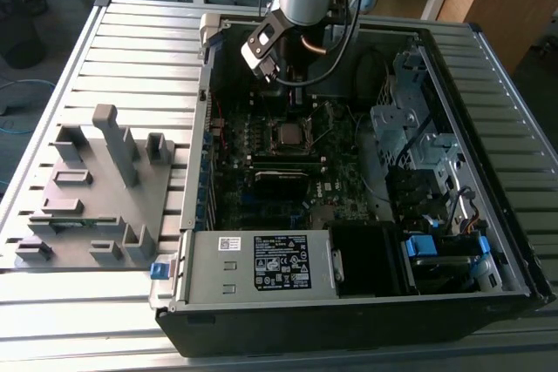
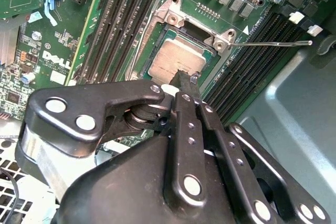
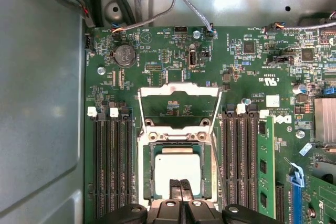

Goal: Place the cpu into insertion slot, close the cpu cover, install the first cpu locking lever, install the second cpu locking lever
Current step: 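Place the cpu into insertion slot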

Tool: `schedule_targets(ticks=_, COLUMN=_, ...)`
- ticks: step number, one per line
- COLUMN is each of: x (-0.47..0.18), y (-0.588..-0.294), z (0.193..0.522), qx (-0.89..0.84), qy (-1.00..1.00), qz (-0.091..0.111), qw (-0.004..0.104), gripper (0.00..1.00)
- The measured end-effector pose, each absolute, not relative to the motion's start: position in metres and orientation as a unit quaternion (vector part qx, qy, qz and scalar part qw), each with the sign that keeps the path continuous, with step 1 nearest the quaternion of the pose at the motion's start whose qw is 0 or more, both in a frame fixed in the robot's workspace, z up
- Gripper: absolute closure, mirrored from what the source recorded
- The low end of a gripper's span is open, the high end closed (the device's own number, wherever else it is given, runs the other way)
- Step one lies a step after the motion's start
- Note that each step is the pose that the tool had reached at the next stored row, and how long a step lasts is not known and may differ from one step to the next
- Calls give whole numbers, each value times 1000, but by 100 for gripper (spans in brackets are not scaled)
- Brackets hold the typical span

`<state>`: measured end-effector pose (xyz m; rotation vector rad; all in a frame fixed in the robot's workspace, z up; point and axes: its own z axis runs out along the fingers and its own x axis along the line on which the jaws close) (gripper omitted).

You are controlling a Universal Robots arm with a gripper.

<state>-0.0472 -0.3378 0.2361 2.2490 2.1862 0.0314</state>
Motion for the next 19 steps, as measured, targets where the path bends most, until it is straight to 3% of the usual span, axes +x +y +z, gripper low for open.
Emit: schedule_targets(ticks=19, x=-40, y=-338, z=238, qx=717, qy=697, qz=10, qw=2, gripper=90)
